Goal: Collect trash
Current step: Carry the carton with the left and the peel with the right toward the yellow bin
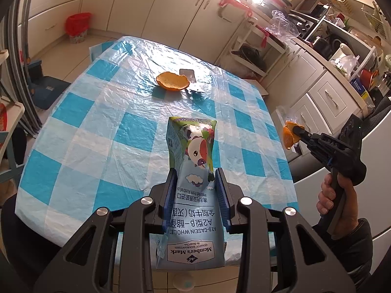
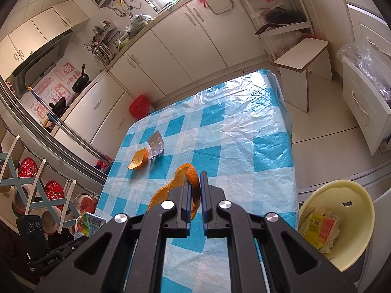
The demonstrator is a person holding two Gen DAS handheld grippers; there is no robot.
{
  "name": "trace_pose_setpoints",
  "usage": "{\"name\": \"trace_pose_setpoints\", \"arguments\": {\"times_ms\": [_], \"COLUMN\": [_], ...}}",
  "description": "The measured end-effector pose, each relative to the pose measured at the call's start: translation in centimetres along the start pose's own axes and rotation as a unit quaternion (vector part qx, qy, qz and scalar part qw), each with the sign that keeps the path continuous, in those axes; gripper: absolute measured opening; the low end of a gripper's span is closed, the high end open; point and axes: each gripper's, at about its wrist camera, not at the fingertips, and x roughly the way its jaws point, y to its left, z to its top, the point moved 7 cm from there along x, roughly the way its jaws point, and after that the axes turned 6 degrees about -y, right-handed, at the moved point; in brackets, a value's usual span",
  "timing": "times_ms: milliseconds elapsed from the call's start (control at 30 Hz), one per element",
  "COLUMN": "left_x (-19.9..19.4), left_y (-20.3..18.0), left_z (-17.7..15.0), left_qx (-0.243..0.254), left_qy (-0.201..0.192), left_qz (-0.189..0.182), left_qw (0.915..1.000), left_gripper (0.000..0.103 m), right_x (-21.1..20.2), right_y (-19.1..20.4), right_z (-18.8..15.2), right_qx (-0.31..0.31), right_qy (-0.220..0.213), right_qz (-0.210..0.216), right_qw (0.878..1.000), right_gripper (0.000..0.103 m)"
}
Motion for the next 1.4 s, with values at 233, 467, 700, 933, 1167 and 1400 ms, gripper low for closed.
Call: {"name": "trace_pose_setpoints", "arguments": {"times_ms": [233, 467, 700, 933, 1167, 1400], "left_x": [-0.5, -0.7, -0.6, -0.7, -0.7, -0.8], "left_y": [0.0, -0.2, -0.5, -0.6, -0.5, -0.6], "left_z": [0.5, 0.5, 0.5, 0.5, 0.5, 0.6], "left_qx": [0.0, 0.003, 0.006, 0.008, 0.008, 0.004], "left_qy": [-0.005, -0.007, -0.007, -0.009, -0.01, -0.009], "left_qz": [-0.002, -0.003, -0.005, -0.007, -0.008, -0.014], "left_qw": [1.0, 1.0, 0.9999, 0.9999, 0.9999, 0.9999], "left_gripper": [0.03, 0.03, 0.03, 0.03, 0.03, 0.03], "right_x": [-0.7, -1.5, -2.2, -2.6, -3.2, -4.9], "right_y": [-0.3, -0.8, -1.2, -1.2, -1.4, -2.2], "right_z": [0.1, 0.2, 0.4, 0.4, 0.5, 0.8], "right_qx": [-0.001, 0.003, 0.008, 0.009, 0.014, 0.013], "right_qy": [-0.006, -0.015, -0.023, -0.028, -0.035, -0.057], "right_qz": [-0.003, -0.004, -0.006, -0.007, -0.009, -0.029], "right_qw": [1.0, 1.0, 1.0, 1.0, 0.999, 0.998], "right_gripper": [0.009, 0.009, 0.009, 0.009, 0.009, 0.009]}}
